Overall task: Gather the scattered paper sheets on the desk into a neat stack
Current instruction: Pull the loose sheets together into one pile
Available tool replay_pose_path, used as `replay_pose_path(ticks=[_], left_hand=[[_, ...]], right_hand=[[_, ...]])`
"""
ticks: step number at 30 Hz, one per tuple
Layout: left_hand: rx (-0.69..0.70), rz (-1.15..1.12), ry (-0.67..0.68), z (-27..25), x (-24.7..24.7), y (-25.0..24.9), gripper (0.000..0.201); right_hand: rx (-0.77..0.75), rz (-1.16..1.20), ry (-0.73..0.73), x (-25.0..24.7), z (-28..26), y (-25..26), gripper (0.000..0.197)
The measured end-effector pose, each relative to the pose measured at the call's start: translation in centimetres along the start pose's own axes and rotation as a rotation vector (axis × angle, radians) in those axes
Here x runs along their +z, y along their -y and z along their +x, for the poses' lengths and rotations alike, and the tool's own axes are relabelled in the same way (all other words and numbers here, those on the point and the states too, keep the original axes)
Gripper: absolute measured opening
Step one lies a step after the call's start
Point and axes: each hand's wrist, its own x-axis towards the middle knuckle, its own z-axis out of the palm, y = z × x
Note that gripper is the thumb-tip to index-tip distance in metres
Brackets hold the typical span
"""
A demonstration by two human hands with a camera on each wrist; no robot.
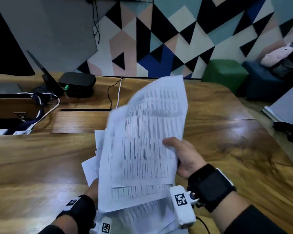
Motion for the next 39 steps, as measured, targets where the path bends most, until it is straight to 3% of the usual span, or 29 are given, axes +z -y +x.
replay_pose_path(ticks=[4,8,10,13,15,20,22,26,30,35,37,39], left_hand=[[0.066,0.159,0.009,-0.7,0.5,-0.6,0.045],[0.019,-0.002,0.035,-1.5,0.8,-1.5,0.032],[0.045,-0.075,0.102,-2.5,1.3,-1.9,0.030],[0.150,0.024,0.102,-2.7,1.7,-1.7,0.019],[0.196,0.105,0.060,-2.0,1.8,-1.4,0.035],[0.232,0.140,0.106,-2.1,1.7,-2.0,0.031],[0.240,0.118,0.179,-2.9,1.7,-2.8,0.037],[0.228,0.050,0.253,-3.6,1.8,-4.0,0.031],[0.305,0.111,0.173,-3.5,3.8,-4.2,0.031],[0.395,0.204,0.097,-3.2,6.2,-3.2,0.032],[0.441,0.296,-0.035,-2.3,5.7,-2.9,0.036],[0.393,0.504,-0.261,-0.9,3.9,-2.8,0.064]], right_hand=[[0.089,-0.385,-0.214,-2.3,3.2,-6.5,0.025],[0.154,-0.727,-0.274,-4.7,5.2,-11.9,0.026],[0.178,-0.856,-0.283,-4.9,5.3,-13.1,0.042],[0.218,-1.056,-0.186,-4.8,5.2,-14.0,0.065],[0.188,-1.122,-0.175,-5.2,5.2,-14.2,0.071],[0.042,-0.960,-0.490,-9.0,4.6,-11.8,0.107],[0.017,-0.768,-0.413,-10.6,4.4,-10.5,0.111],[0.122,-0.316,-0.051,-11.3,3.0,-8.2,0.078],[0.160,-0.133,0.115,-9.7,1.8,-7.3,0.064],[0.036,-0.218,-0.153,-9.4,2.6,-8.1,0.042],[0.008,-0.216,-0.244,-10.2,2.5,-7.6,0.032],[-0.020,-0.226,-0.328,-11.3,2.1,-6.7,0.028]])
